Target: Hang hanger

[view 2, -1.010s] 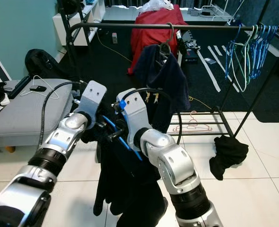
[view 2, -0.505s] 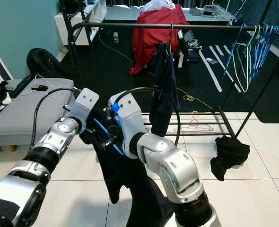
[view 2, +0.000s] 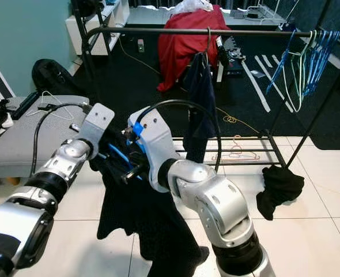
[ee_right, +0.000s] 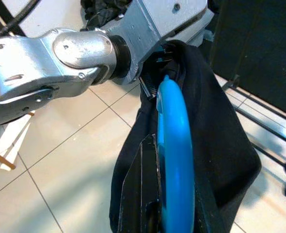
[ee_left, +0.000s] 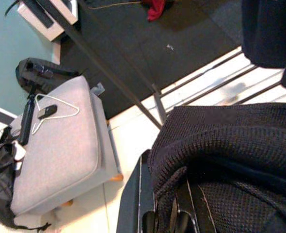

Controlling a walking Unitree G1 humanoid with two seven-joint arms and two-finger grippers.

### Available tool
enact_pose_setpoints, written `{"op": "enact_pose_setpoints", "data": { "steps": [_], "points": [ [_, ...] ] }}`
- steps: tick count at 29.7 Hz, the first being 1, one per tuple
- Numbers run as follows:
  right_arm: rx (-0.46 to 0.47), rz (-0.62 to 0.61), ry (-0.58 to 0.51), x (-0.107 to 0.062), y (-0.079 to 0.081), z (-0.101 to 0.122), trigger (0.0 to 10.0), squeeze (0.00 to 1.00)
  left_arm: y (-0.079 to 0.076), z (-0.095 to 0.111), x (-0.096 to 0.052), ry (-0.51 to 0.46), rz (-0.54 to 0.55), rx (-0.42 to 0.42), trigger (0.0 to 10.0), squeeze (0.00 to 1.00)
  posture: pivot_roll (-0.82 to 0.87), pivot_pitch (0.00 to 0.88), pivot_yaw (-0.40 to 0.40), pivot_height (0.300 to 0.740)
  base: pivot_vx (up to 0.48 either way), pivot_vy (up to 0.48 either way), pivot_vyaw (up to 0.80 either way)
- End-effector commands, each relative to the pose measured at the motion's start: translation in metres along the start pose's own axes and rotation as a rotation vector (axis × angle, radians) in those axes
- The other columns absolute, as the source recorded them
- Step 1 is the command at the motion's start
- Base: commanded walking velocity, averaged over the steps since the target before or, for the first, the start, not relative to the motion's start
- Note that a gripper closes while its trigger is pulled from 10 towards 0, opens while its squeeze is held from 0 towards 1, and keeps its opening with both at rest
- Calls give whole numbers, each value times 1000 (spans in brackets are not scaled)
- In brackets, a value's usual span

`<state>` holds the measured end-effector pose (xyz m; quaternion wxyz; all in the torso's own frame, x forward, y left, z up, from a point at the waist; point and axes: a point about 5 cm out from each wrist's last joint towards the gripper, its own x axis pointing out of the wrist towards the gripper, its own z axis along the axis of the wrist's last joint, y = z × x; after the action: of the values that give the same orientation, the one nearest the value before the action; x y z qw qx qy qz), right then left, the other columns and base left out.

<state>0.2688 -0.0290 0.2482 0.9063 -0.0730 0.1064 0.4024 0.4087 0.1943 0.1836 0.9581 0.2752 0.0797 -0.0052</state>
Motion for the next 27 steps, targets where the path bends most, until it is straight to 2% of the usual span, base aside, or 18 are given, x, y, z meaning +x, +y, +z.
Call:
{"op": "enact_pose_setpoints", "data": {
  "steps": [1, 5, 10, 12, 19, 21, 25, 26, 27],
  "points": [
    [-22, 56, -44, -6, 10, 10, 10000, 0, 17, -14, -2, 48, 63, 21, 0, 0, -34, 163, 32, 740, 0, 0, 0],
    [-23, 44, -55, -6, 9, 13, 10000, 0, 17, -21, -3, 69, 60, 9, 0, 0, -34, 164, 34, 740, 0, 0, 0],
    [-29, 5, -104, -10, 1, 27, 10000, 0, 13, -48, -10, 144, 41, 12, 0, 0, -37, 169, 36, 740, 0, 0, 0],
    [-29, 1, -107, -11, 0, 28, 10000, 0, 14, -52, -11, 153, 48, 0, 0, 0, -39, 169, 35, 740, 0, 0, 0],
    [-68, -49, -48, -8, -7, 15, 10000, 0, 24, -48, -11, 124, 79, -55, 0, 0, -30, 172, 29, 740, 0, 0, 0],
    [-102, -140, -22, -3, -16, 4, 10000, 0, 35, -47, -11, 113, 124, -88, 0, 0, -33, 174, 29, 740, 0, 0, 0],
    [-121, -181, -11, -1, -21, -1, 10000, 0, 39, -46, -12, 107, 140, -104, 0, 0, -32, 173, 29, 740, 0, 0, 0],
    [-119, -219, 3, 1, -27, -12, 10000, 0, 44, -35, -10, 60, 151, -151, 0, 0, -28, 173, 30, 740, 0, 0, 0],
    [-119, -219, 3, 1, -27, -12, 10000, 0, 44, -35, -10, 60, 151, -151, 0, 0, -28, 173, 30, 740, 0, 0, 0]
  ]
}}
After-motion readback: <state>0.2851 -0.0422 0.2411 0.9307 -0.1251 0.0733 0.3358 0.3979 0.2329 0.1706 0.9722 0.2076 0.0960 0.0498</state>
